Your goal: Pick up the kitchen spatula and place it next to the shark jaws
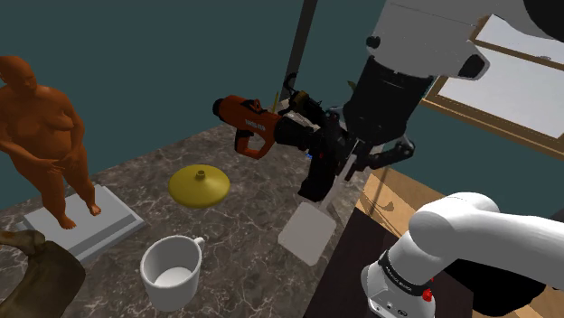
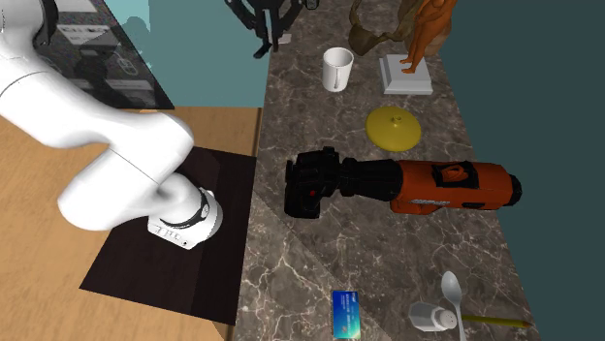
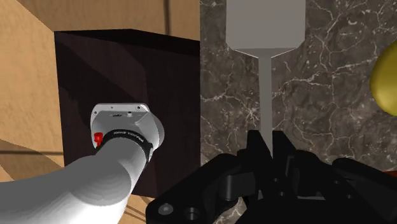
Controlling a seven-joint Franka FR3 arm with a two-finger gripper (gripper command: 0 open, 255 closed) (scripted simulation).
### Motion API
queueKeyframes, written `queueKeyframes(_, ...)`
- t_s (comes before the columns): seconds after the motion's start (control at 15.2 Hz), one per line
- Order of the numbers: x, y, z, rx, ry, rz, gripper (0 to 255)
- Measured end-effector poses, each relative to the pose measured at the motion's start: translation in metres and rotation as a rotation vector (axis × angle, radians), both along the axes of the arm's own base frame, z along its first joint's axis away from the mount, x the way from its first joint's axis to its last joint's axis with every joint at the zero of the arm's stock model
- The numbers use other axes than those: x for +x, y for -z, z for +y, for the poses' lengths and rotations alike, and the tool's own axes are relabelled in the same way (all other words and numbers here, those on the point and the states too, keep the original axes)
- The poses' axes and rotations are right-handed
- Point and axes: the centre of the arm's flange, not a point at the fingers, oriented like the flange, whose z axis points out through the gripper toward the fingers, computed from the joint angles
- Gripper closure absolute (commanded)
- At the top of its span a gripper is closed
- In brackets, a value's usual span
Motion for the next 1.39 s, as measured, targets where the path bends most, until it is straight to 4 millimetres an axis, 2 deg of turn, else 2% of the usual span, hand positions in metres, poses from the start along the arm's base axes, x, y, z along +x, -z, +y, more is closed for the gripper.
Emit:
queueKeyframes(0.26,-0.008,-0.002,0.049,0.0,0.0,0.0,255)
queueKeyframes(0.73,-0.032,-0.002,0.146,0.001,-0.001,0.001,255)
queueKeyframes(1.39,-0.062,-0.002,0.27,0.0,0.0,0.0,255)
